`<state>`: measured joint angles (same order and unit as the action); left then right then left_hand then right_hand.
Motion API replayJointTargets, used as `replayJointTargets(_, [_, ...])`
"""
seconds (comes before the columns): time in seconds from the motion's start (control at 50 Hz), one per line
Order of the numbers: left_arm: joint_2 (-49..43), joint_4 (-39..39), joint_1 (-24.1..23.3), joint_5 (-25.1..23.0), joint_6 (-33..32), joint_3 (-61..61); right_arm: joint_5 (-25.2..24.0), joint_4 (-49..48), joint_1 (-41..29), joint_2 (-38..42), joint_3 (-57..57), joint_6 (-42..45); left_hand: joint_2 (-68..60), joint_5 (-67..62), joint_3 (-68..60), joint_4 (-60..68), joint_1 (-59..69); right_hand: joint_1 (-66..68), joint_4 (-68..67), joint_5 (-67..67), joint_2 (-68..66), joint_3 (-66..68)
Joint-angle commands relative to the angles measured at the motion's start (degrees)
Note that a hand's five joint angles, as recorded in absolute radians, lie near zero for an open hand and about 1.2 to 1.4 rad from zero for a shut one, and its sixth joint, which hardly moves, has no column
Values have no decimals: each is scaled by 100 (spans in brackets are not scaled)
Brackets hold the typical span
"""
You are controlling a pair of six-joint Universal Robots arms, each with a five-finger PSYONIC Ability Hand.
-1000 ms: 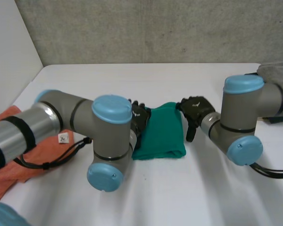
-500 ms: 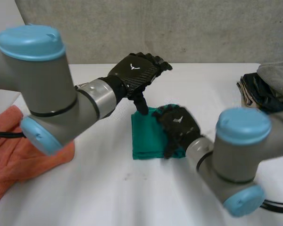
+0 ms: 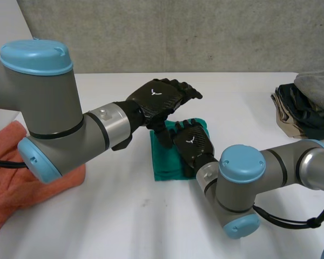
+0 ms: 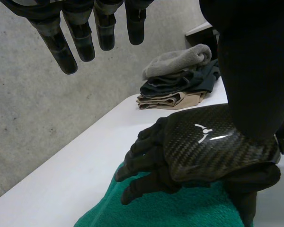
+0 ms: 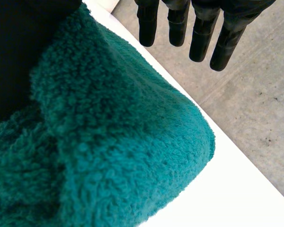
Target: Fold the laundry.
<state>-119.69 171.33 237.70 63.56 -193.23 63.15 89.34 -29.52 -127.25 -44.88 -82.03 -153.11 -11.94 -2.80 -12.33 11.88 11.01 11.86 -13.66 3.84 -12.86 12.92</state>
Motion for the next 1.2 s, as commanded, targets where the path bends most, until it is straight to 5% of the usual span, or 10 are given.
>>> replayJointTargets(0.02, [7, 6, 13, -2, 13, 13, -5, 17, 7, 242, 379, -26, -298, -213, -260, 304, 391, 1065, -885, 867, -964, 959])
replayJointTargets(0.16, [16, -3, 13, -2, 13, 49, -31, 96, 16, 305, 477, -9, -298, -213, -260, 304, 391, 1320, -1140, 1122, -1219, 1214])
replayJointTargets(0.26, [16, 6, 13, -2, -4, 84, -22, 605, 43, 86, 363, -114, -315, -230, -276, 321, 408, -175, 356, -373, 276, -281])
replayJointTargets(0.82, [-2, 6, 31, -11, 13, 101, -31, 782, 148, 199, 477, -61, -332, -246, -293, 338, 425, -186, 366, -384, 286, -292])
replayJointTargets(1.04, [-1, 15, 31, -11, 22, 101, -93, 764, 157, 437, 969, -26, -332, -246, -293, 338, 425, 2460, -2280, 2262, -2360, 2354])
replayJointTargets(1.2, [7, 15, 49, -11, 22, 119, -215, 738, 174, 516, 1180, -87, -349, -263, -310, 355, 442, 6142, -5962, 5944, -6041, 6036])
